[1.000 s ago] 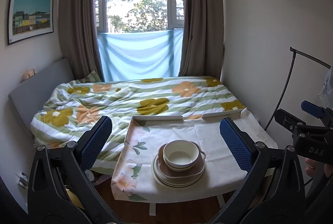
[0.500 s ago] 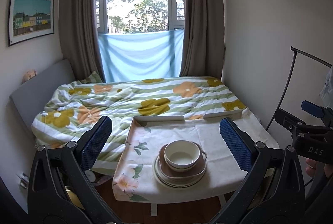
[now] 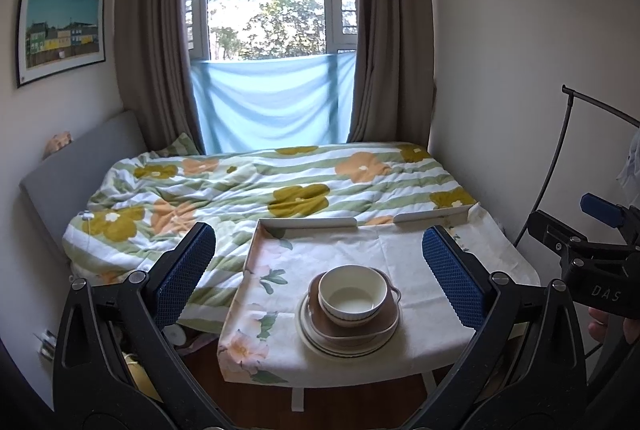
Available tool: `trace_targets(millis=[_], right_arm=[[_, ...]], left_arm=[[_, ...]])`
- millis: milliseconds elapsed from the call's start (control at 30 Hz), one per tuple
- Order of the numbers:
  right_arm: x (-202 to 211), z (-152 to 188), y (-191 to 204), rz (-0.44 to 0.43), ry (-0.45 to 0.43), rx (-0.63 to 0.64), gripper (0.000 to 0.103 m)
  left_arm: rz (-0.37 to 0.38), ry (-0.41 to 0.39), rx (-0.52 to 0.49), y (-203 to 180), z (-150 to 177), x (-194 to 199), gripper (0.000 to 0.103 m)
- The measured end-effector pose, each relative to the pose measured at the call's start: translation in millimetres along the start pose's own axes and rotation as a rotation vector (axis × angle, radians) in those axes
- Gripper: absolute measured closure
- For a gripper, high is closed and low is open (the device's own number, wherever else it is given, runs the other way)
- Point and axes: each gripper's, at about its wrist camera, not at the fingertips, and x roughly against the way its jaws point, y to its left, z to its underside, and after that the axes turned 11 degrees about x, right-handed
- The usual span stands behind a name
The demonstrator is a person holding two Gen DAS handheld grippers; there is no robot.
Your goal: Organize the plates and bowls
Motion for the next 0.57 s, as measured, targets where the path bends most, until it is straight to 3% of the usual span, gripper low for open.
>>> trace_targets(millis=[567], right_arm=[[-2.6, 2.1, 2.0, -0.002, 0.006, -0.001, 0.002]], left_arm=[[-0.029, -0.025, 0.008, 4.0, -0.6, -6.1, 0.0]])
